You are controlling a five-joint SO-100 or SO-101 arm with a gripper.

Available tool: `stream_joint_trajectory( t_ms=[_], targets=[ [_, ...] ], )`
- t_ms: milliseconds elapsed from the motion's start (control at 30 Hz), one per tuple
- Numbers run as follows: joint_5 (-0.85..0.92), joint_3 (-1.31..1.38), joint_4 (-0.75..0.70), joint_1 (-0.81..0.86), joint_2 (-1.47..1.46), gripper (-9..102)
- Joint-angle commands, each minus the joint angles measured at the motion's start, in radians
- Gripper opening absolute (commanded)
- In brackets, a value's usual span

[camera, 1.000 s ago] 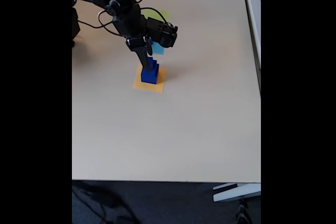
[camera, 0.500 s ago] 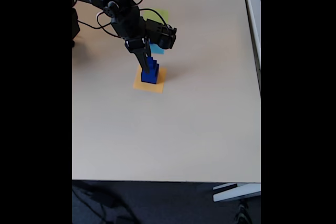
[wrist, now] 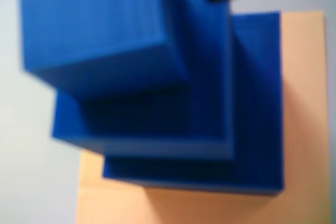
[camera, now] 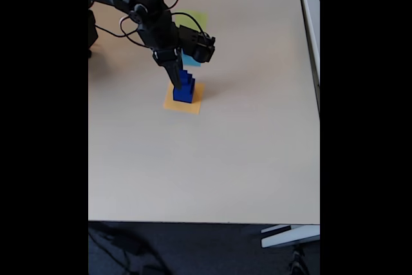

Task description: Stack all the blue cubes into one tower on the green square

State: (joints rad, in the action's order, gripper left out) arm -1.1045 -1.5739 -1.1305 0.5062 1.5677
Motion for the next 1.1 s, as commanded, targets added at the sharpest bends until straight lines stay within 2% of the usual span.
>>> stream_joint_trajectory(
  t_ms=[0,700,1067],
  targets=[
    [0.012,0.006,0.018,0.006,0.000,28],
    [0.011,0.006,0.025,-0.006,0.023,23],
    [0.014,0.008,0.025,-0.003,0.032,14]
  ],
)
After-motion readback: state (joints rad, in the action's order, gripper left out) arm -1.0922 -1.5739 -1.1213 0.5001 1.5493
